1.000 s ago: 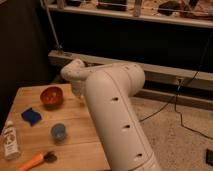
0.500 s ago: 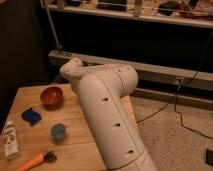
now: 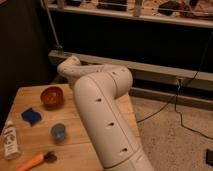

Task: Push the eraser across the table

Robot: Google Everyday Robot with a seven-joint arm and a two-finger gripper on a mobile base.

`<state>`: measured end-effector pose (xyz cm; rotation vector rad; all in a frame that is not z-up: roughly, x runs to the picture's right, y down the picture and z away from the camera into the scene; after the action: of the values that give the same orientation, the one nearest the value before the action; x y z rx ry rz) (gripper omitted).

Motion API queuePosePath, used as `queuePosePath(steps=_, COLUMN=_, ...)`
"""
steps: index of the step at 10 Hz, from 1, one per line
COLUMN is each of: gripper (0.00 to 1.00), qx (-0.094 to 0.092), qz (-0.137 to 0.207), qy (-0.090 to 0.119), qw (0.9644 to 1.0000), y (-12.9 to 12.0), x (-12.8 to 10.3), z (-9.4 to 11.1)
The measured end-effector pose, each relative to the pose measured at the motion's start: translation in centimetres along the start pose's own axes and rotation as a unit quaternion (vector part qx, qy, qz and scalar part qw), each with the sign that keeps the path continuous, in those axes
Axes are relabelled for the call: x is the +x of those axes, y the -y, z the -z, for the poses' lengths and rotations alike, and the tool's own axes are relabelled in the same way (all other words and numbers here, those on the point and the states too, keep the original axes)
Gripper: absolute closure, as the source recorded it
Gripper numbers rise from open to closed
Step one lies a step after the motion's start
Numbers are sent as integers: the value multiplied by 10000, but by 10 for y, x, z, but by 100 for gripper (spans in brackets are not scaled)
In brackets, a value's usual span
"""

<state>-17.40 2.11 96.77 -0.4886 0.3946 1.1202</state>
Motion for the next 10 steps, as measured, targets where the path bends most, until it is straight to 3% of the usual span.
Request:
queuePosePath(steps=3, gripper=100, qx=-46, qz=63, qy=-3, qw=10000, y=-4, x=-9, z=-3)
queuePosePath(steps=6, gripper=100, qx=50, qz=250, qy=-16, qw=9997, y=-6, x=-28, z=-14)
queuePosePath(steps=8, gripper=100, qx=194, qz=424, qy=130, qw=9988, y=-14, x=-51, z=-18)
queuePosePath(steps=10, gripper=100, qx=406, qz=426, qy=308, qw=9978, y=-6, x=-69, z=-15)
